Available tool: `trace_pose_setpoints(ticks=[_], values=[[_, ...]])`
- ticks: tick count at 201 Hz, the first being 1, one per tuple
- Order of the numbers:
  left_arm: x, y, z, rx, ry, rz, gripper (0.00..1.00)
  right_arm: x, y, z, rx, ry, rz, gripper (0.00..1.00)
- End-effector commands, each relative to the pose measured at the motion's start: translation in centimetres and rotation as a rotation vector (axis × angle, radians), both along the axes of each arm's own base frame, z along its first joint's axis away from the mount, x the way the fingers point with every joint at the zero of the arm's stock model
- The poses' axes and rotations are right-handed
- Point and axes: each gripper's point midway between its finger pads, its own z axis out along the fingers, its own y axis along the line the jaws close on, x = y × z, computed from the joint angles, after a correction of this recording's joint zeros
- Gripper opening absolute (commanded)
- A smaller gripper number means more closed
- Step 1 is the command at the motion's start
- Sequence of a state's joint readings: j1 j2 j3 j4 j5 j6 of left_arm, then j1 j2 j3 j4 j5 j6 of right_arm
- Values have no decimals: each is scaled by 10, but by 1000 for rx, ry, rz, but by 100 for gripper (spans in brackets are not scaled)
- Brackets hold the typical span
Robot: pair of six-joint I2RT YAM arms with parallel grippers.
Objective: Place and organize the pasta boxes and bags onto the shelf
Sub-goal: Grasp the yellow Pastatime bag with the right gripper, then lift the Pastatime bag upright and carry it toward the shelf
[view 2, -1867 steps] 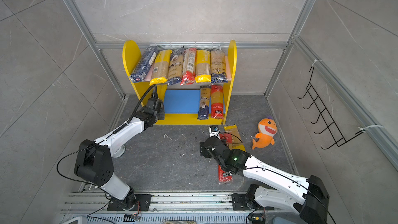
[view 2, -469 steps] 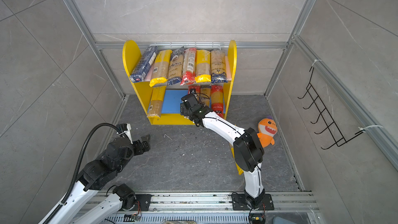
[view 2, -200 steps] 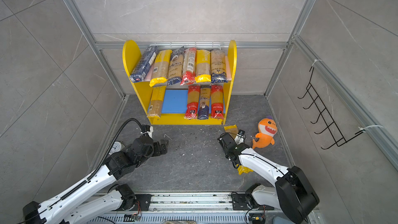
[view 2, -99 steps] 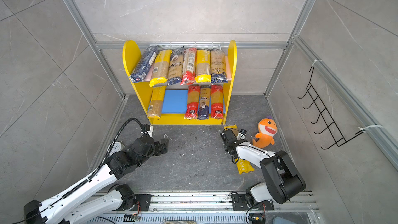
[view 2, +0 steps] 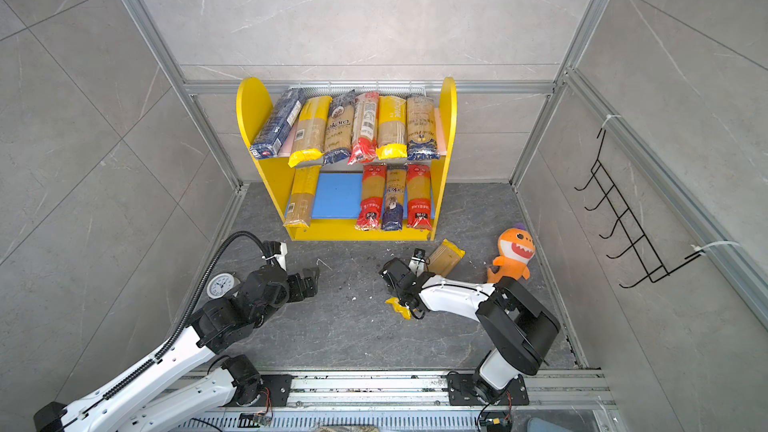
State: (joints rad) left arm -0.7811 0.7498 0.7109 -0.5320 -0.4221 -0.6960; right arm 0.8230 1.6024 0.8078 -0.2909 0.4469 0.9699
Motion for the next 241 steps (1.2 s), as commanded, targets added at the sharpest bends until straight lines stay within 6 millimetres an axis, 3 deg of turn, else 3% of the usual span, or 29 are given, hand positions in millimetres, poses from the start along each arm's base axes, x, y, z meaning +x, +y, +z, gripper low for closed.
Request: trace_pose_setpoints(ticks=[1,36,74,109,169,241], values=[[-5,12,-1,21,-11,25,100,-16,-9,-1,-69,37,-26,98],[-7,14,-3,29,-15,21,100,-32,-23,5,-142,27,-50,99],[-7,10,-2,25,-20,-3,100,-45,-19,-3,-131,7,-70,100],[-10,12,3,33,-32,-23,100,-39,-9,-6,-43,-57,-107,100],[-18,19,14,18,-60,-34,100,-28,6,-3,-77,-93,-144,99],[-30,30,15,16,-77,-42,100,-30,10,-32,-150,-34,-192,100]])
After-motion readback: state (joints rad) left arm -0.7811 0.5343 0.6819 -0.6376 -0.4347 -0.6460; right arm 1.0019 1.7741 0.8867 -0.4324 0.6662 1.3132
